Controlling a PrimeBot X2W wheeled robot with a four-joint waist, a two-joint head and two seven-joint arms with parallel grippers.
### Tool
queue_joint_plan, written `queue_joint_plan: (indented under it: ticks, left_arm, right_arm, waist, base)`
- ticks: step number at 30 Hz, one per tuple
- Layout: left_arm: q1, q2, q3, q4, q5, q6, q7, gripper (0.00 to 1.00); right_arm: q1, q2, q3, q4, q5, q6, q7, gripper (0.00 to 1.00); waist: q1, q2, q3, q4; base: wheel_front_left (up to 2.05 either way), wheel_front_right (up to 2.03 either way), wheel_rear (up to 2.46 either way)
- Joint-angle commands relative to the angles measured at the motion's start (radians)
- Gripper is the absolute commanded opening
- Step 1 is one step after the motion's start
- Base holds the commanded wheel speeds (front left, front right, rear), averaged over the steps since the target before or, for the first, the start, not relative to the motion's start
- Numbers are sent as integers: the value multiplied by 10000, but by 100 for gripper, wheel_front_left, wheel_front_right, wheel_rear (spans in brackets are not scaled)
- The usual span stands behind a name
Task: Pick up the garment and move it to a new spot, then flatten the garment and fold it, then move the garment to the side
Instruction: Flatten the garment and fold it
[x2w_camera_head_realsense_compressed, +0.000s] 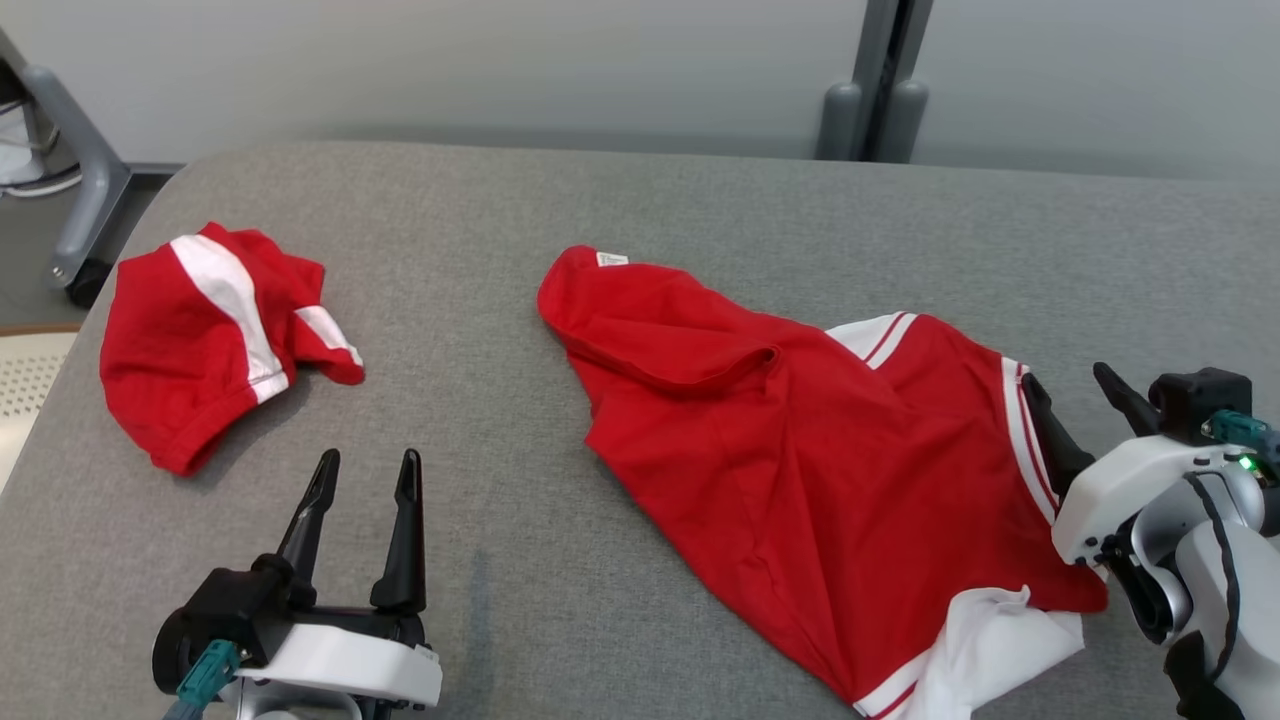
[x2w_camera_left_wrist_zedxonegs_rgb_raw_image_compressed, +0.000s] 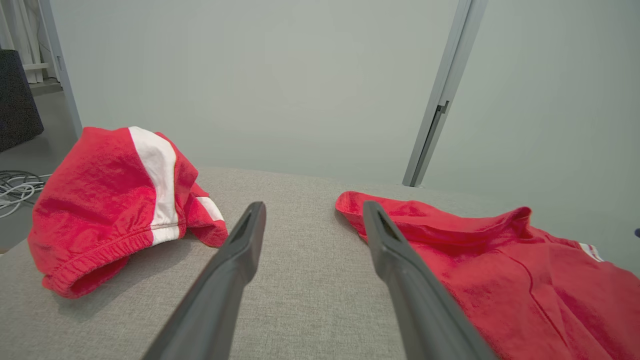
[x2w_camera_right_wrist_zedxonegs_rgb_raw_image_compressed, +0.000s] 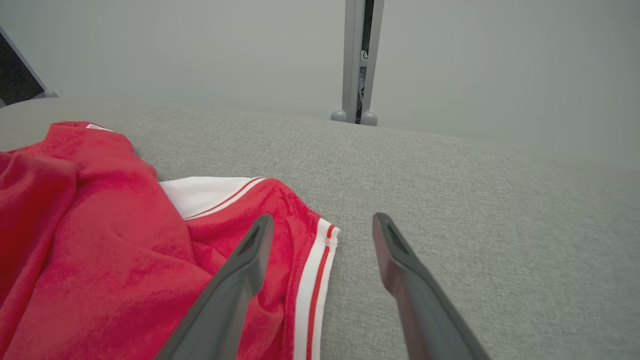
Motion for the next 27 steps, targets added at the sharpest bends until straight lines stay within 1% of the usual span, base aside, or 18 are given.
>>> queue_joint_plan:
  ticks: [1,6,10,13,14,15,17,23,27]
  left_arm:
    - [-226,37,-20,-7,-81,45,-20,100]
    - [-432,37,-155,-3,-124,80,-20,100]
    - [-536,37,-244,4,-157,121,-20,100]
    - [-599,35,-254,7,-186,126,-20,100]
    - [-608,35,-247,9,-193,133,-20,100]
    - [-610,37,-233,9,-195,137,-20,100]
    - [-616,37,-208,20,-195,142,-20,100]
    - [-668,37,-191,24,-184,175,-20,100]
    - [-724,35,-259,40,-203,170,-20,100]
  right_arm:
    - [-332,-23,87,377,110,0,8,100]
    - [-1000,-48,541,1720,236,0,218,100]
    - [-1415,49,784,2591,427,0,283,100]
    - [-1609,151,1032,3110,645,0,634,100]
    - [-1662,217,1171,3260,771,0,873,47]
    - [-1703,246,1270,3384,885,0,1069,0]
    - [-1846,203,1462,3403,1048,0,1058,0]
    - [-2650,-135,1674,3215,1336,0,423,0]
    - [-3452,-497,1721,3364,1477,0,155,0]
  waist:
    - [0,-1,226,209]
    - [0,-1,486,443]
    - [0,-1,631,574]
    - [0,-1,698,614]
    - [0,-1,712,617]
    - [0,-1,723,614]
    - [0,-1,745,604]
    - [0,-1,787,530]
    - [0,-1,823,501]
  base:
    - [0,0,0]
    - [0,0,0]
    - [0,0,0]
    - [0,0,0]
    - [0,0,0]
    - [0,0,0]
    - [0,0,0]
    - [0,0,0]
    - [0,0,0]
